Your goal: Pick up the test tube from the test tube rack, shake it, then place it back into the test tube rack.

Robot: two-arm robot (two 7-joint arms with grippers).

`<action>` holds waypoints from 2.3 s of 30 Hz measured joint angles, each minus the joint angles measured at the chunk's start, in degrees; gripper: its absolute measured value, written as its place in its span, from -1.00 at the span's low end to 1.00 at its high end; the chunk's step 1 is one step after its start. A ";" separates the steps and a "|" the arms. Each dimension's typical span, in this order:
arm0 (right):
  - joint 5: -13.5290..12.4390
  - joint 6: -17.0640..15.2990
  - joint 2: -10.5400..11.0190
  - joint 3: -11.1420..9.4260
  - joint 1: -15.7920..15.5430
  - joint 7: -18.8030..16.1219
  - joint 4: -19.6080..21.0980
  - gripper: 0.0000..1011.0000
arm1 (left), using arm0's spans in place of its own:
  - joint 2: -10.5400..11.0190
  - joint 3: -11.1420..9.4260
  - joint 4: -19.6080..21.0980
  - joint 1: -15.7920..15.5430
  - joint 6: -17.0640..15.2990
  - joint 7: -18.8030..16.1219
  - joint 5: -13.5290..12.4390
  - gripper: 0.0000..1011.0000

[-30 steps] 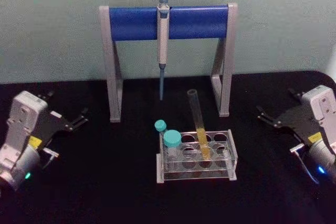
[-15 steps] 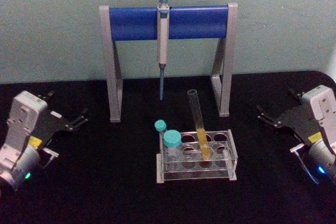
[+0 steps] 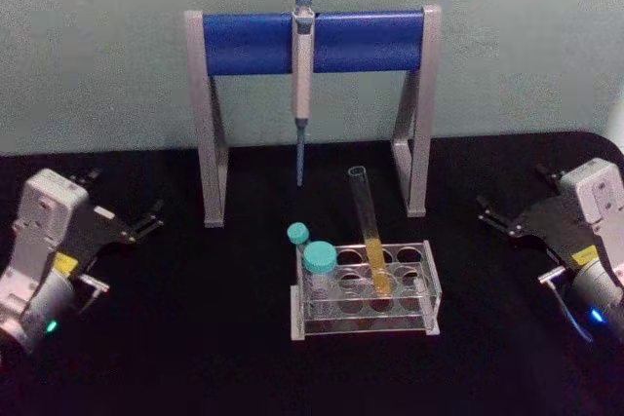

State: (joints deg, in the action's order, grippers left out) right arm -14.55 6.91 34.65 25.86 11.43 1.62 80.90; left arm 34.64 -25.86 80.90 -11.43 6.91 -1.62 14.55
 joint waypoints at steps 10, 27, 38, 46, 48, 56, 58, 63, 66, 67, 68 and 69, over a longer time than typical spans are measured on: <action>0.61 1.67 0.07 -0.66 -0.79 -1.64 0.64 0.98 | 0.00 0.00 0.00 0.00 0.00 0.00 0.00 0.98; -3.55 7.70 1.84 -3.61 -3.77 -11.82 6.41 0.98 | 0.00 0.00 0.00 0.00 0.00 0.00 0.00 0.98; -5.58 8.32 1.19 -2.73 -3.77 -18.92 8.20 0.98 | 0.00 0.00 0.00 0.00 0.00 0.00 0.00 0.98; -7.07 6.97 -1.01 -1.44 -2.19 -23.84 7.40 0.98 | 0.00 0.00 0.00 0.00 0.00 0.00 0.00 0.98; -7.48 6.52 -1.45 -1.33 -1.80 -24.57 7.05 0.98 | 0.00 0.00 0.00 0.00 0.00 0.00 0.00 0.98; -9.19 2.95 -3.92 -0.91 0.93 -28.25 4.13 0.98 | 0.00 0.00 0.00 0.00 0.00 0.00 0.00 0.98; -9.27 2.36 -4.38 -0.82 1.52 -28.78 3.50 0.98 | 0.00 0.00 0.00 0.00 0.00 0.00 0.00 0.98; -9.20 0.48 -5.78 -0.53 3.28 -30.32 1.67 0.98 | 0.00 0.00 0.00 0.00 0.00 0.00 0.00 0.98; -9.09 -0.13 -6.45 -0.39 4.08 -31.23 0.79 0.98 | 0.00 0.00 0.00 0.00 0.00 0.00 0.00 0.98; -9.06 -0.28 -6.63 -0.37 4.27 -31.46 0.57 0.98 | 0.00 0.00 0.00 0.00 0.00 0.00 0.00 0.98; -8.95 -0.67 -6.94 -0.36 4.61 -31.80 0.19 0.98 | 0.00 0.00 0.00 0.00 0.00 0.00 0.00 0.98; -8.89 -0.84 -7.11 -0.35 4.78 -31.92 -0.02 0.98 | 0.00 0.00 0.00 0.00 0.00 0.00 0.00 0.98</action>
State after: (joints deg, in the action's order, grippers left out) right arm -23.44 6.07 27.54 25.51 16.21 -30.29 80.88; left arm 34.64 -25.86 80.90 -11.43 6.91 -1.62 14.55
